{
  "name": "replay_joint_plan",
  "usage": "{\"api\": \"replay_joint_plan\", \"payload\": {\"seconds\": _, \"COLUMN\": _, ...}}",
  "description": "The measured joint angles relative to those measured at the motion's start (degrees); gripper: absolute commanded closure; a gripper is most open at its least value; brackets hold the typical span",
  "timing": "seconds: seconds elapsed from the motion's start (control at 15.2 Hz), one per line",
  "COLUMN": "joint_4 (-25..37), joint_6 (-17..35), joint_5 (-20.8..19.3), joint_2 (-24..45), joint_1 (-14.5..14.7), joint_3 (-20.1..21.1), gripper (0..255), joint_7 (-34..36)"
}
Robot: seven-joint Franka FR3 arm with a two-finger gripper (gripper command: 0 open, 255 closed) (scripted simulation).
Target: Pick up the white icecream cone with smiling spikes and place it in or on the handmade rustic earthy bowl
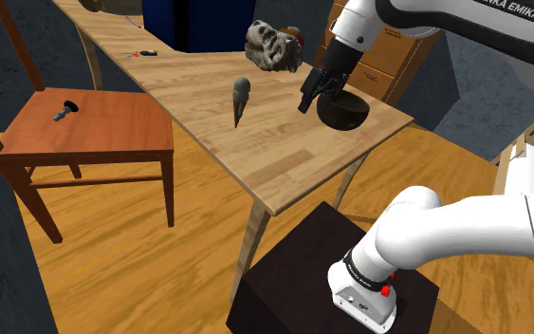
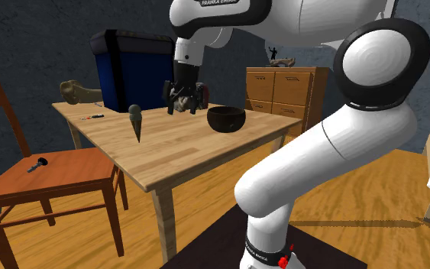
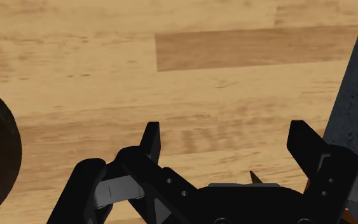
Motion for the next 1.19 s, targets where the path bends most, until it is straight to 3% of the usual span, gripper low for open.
{"api": "replay_joint_plan", "payload": {"seconds": 0.13, "joint_4": 0.5, "joint_6": 0.2, "joint_5": 0.5, "joint_2": 0.8, "joint_1": 0.1, "joint_3": 0.0, "gripper": 0, "joint_7": 0.2}}
{"api": "replay_joint_plan", "payload": {"seconds": 0.4, "joint_4": 6.8, "joint_6": 1.2, "joint_5": 3.8, "joint_2": 8.8, "joint_1": 1.2, "joint_3": -0.1, "gripper": 0, "joint_7": 1.6}}
{"api": "replay_joint_plan", "payload": {"seconds": 0.99, "joint_4": 25.5, "joint_6": 1.0, "joint_5": 12.2, "joint_2": 29.0, "joint_1": 3.3, "joint_3": -1.4, "gripper": 0, "joint_7": 3.9}}
{"api": "replay_joint_plan", "payload": {"seconds": 1.19, "joint_4": 25.9, "joint_6": 2.3, "joint_5": 13.1, "joint_2": 30.9, "joint_1": 3.5, "joint_3": -1.3, "gripper": 0, "joint_7": 4.0}}
